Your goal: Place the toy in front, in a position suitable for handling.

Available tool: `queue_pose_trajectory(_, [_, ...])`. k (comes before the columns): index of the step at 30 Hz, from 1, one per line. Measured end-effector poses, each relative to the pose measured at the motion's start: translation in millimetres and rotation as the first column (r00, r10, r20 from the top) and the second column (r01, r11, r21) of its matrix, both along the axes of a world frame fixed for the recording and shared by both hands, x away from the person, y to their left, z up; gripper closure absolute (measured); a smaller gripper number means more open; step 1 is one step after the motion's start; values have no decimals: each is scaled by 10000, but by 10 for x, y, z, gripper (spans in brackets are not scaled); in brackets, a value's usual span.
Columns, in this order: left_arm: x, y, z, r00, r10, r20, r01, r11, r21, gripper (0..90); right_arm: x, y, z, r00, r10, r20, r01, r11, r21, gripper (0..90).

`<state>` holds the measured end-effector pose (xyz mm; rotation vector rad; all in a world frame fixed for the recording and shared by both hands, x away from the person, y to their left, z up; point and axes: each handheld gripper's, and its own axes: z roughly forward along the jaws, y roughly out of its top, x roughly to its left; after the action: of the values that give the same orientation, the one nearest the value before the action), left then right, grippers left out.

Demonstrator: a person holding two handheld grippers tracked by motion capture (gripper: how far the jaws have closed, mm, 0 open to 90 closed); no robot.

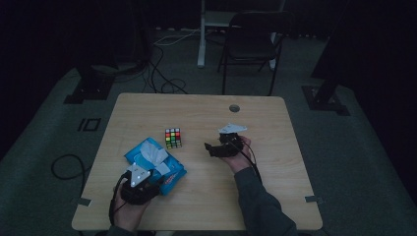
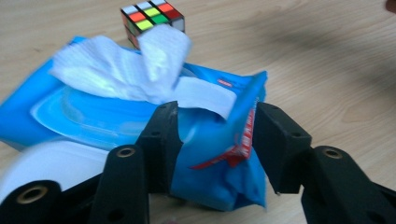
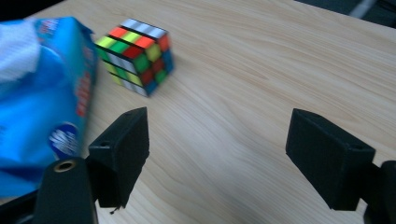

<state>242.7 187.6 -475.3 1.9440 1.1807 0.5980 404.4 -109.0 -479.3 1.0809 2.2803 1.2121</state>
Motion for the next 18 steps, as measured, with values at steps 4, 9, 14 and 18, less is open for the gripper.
queue_pose_trajectory(4, [-63,-92,-64,9999,136,-16,-135,9993,356,481,44,281,11,9995,322,-58,-322,9995,1,205])
queue_pose_trajectory(9, [-101,-134,-135,9974,720,50,-721,9909,1140,489,111,470,-36,9988,432,-217,-433,9991,-47,196])
queue_pose_trajectory(14, [-89,-56,-169,9968,798,-99,-783,9912,1064,502,213,847,-86,9975,571,-416,-576,9983,-90,152])
queue_pose_trajectory(18, [-102,12,-177,9961,869,-139,-851,9911,1022,505,301,1118,-90,9971,429,-628,-430,9991,-14,133])
